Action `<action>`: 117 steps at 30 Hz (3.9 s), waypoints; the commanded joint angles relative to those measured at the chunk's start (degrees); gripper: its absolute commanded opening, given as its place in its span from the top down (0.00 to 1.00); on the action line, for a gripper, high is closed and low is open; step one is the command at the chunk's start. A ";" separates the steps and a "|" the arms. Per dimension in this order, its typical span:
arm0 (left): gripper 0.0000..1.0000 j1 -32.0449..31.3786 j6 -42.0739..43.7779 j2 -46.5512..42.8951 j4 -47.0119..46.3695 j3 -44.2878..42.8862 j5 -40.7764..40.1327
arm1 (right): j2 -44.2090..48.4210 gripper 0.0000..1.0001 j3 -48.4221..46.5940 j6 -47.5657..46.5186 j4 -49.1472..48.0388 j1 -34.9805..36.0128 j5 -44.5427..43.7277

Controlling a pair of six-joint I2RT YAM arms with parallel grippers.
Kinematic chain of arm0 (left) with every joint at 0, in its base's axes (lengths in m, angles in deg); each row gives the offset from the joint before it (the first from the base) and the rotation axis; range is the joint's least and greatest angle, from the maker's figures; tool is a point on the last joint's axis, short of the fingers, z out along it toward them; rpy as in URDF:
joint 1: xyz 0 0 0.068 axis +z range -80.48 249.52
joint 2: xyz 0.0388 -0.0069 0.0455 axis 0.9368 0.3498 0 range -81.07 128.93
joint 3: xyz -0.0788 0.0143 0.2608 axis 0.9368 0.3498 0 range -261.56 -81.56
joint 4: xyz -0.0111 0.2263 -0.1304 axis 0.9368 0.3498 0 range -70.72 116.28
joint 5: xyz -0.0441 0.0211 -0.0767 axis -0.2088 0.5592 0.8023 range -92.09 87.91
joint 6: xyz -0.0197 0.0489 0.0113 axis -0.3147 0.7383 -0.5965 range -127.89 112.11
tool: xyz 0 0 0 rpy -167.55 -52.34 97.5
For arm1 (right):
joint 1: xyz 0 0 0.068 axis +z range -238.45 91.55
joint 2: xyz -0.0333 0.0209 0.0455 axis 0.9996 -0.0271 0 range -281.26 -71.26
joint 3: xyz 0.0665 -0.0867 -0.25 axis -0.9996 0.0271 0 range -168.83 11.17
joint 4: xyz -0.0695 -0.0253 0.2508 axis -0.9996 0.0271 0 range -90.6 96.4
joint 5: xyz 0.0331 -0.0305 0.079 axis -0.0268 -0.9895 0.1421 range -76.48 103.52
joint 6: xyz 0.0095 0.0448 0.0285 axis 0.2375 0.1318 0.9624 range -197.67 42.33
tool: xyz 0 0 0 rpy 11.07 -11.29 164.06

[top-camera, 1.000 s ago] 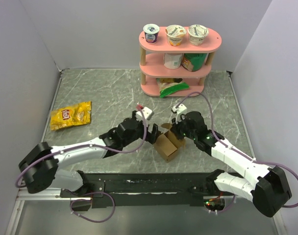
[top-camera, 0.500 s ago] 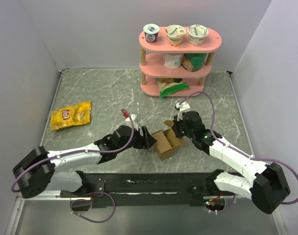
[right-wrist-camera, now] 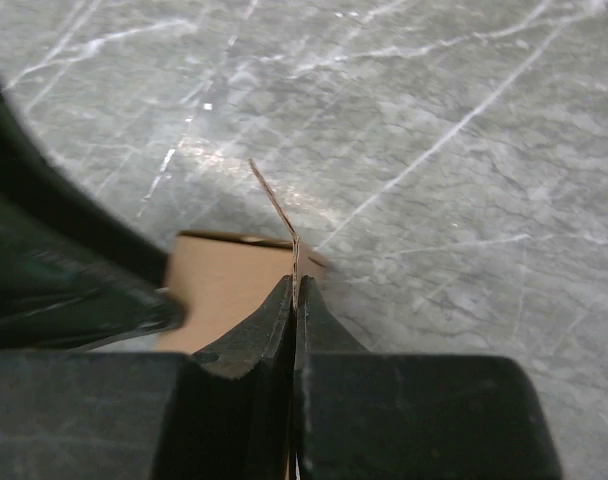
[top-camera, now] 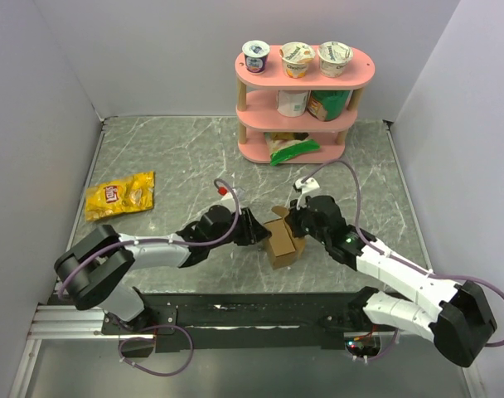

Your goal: Fold the paper box

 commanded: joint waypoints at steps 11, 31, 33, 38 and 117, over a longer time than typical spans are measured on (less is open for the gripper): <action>0.68 -0.50 4.84 4.72 1.94 -4.12 0.35 | 5.57 0.54 4.26 -7.54 -3.93 1.80 7.15; 0.71 -0.50 15.84 4.29 7.82 -8.43 -0.09 | 1.01 0.40 -2.59 -19.06 -3.50 -11.29 20.77; 0.71 -0.50 16.36 4.02 8.26 -8.69 -0.18 | 0.39 0.46 -2.85 -19.59 -3.32 -11.91 21.12; 0.71 -0.50 18.03 4.46 9.23 -9.57 0.70 | -2.51 0.62 -4.17 -20.99 -3.23 -12.79 22.18; 0.37 7.94 42.47 -1.00 -5.45 -5.25 19.42 | -14.64 0.92 -13.14 -30.84 3.27 -9.80 44.85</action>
